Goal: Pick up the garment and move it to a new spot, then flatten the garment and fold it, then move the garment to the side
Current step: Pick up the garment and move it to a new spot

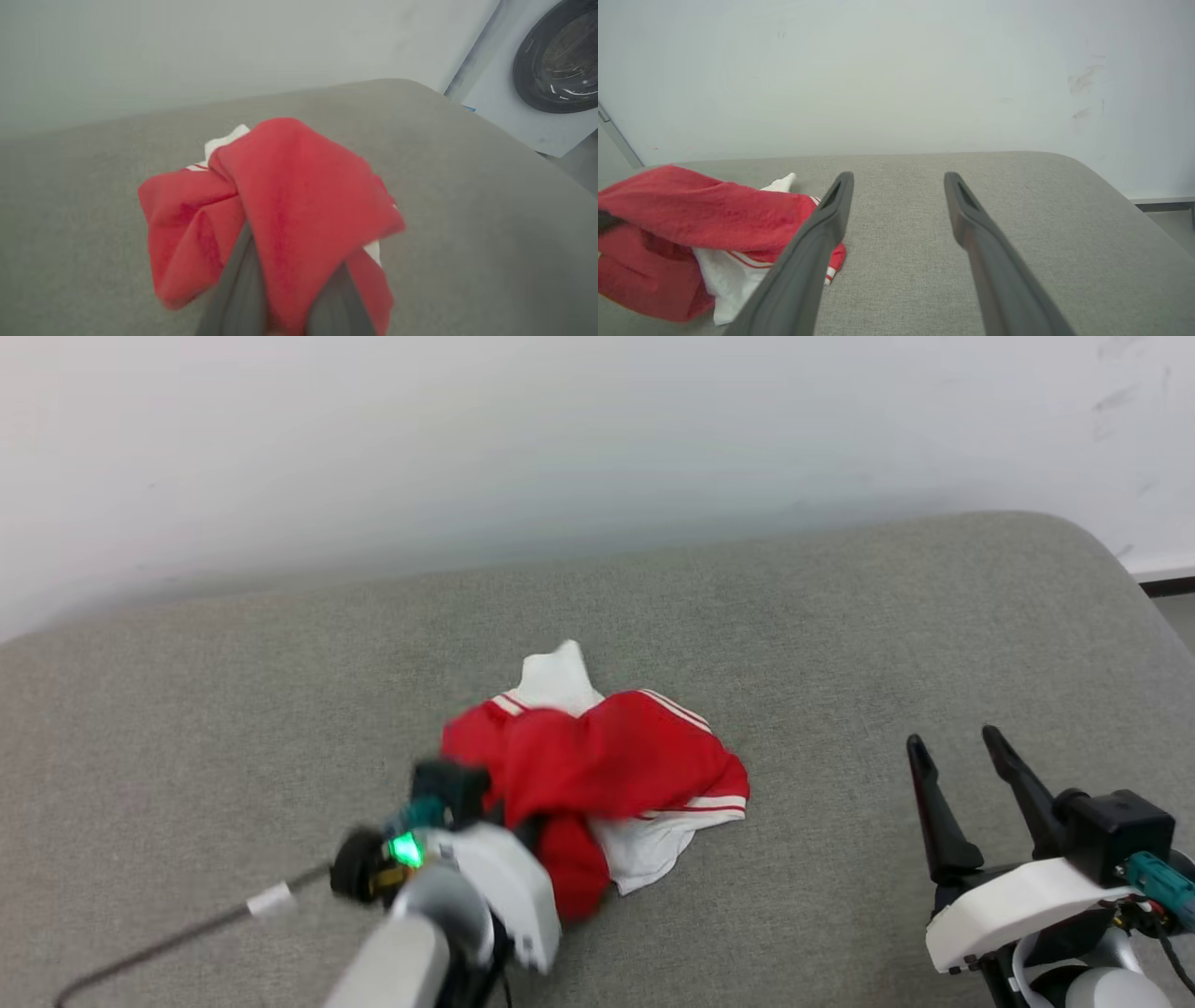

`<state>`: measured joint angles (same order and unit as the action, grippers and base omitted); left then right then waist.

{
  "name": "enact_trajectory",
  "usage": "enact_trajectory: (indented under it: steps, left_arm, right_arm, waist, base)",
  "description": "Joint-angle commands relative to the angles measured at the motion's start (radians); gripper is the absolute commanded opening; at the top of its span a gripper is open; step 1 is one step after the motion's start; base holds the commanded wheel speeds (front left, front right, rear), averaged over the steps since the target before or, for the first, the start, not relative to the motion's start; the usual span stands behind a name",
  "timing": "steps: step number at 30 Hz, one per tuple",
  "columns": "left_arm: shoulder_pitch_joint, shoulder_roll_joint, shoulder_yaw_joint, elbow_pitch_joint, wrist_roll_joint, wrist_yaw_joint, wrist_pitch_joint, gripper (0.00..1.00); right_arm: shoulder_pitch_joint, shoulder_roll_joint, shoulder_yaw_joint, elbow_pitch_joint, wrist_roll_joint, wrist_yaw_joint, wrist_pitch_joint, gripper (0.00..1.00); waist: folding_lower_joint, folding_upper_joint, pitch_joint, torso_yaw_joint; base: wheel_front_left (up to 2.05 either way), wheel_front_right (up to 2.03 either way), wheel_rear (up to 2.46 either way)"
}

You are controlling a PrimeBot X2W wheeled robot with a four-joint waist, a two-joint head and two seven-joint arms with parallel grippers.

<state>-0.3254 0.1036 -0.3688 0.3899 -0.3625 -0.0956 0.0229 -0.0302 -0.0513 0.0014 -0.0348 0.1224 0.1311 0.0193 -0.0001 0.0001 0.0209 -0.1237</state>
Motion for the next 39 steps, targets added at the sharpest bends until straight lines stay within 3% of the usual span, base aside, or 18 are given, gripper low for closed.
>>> enact_trajectory:
  steps: [1,2,3,4,15,21,28,32,39]
  left_arm:
    - [0.031,-0.002,-0.012,-0.001,0.003,0.003,-0.001,0.00]
    - [0.062,-0.002,-0.024,0.001,0.010,0.009,0.002,0.29]
    - [0.087,-0.003,-0.036,0.000,0.019,0.015,-0.002,0.83]
    - [0.107,-0.006,-0.045,-0.004,0.020,0.019,-0.011,1.00]
    - [0.100,-0.023,-0.087,-0.163,0.102,0.078,-0.209,1.00]
    - [0.097,0.015,-0.002,-0.242,0.079,0.144,-0.191,1.00]
    - [0.179,0.113,0.125,-0.284,0.051,0.223,-0.150,1.00]
    - [0.248,0.155,0.155,-0.301,0.048,0.245,-0.133,1.00]
    - [0.295,0.163,0.146,-0.327,0.039,0.244,-0.117,1.00]
  right_arm:
    - [0.012,0.002,-0.007,-0.006,0.001,-0.001,-0.003,1.00]
    - [0.012,0.002,-0.010,-0.007,0.001,-0.001,-0.004,1.00]
    - [0.009,0.002,-0.016,-0.008,-0.001,-0.001,-0.004,1.00]
    - [0.005,0.002,-0.020,-0.009,-0.002,-0.001,-0.004,1.00]
    - [-0.009,0.002,-0.038,0.000,-0.008,-0.001,-0.007,1.00]
    - [0.011,0.002,-0.046,-0.007,-0.009,-0.001,0.000,1.00]
    - [0.044,0.002,-0.048,-0.007,0.005,-0.001,0.005,1.00]
    - [0.066,0.002,-0.041,-0.009,0.011,-0.001,0.007,1.00]
    - [0.091,0.002,-0.044,-0.009,0.016,-0.001,0.015,1.00]
  waist:
    - [0.0001,-0.0001,0.009,0.006]
    - [0.0001,-0.0001,0.014,0.010]
    - [0.0001,-0.0001,0.019,0.017]
    - [0.0001,-0.0001,0.023,0.024]
    - [0.0001,-0.0001,-0.009,0.104]
    - [0.0001,-0.0001,-0.032,0.124]
    - [0.0001,-0.0001,-0.058,0.130]
    - [0.0001,-0.0001,-0.071,0.123]
    - [0.0001,-0.0001,-0.086,0.114]
  base:
    - [0.00,0.00,0.00]
    - [0.00,0.00,0.00]
    - [0.00,0.00,0.00]
    - [0.00,0.00,0.00]
    - [0.00,0.00,0.00]
    - [0.00,0.00,0.00]
    - [0.00,0.00,0.00]
    - [0.00,0.00,0.00]
    - [0.00,0.00,0.00]
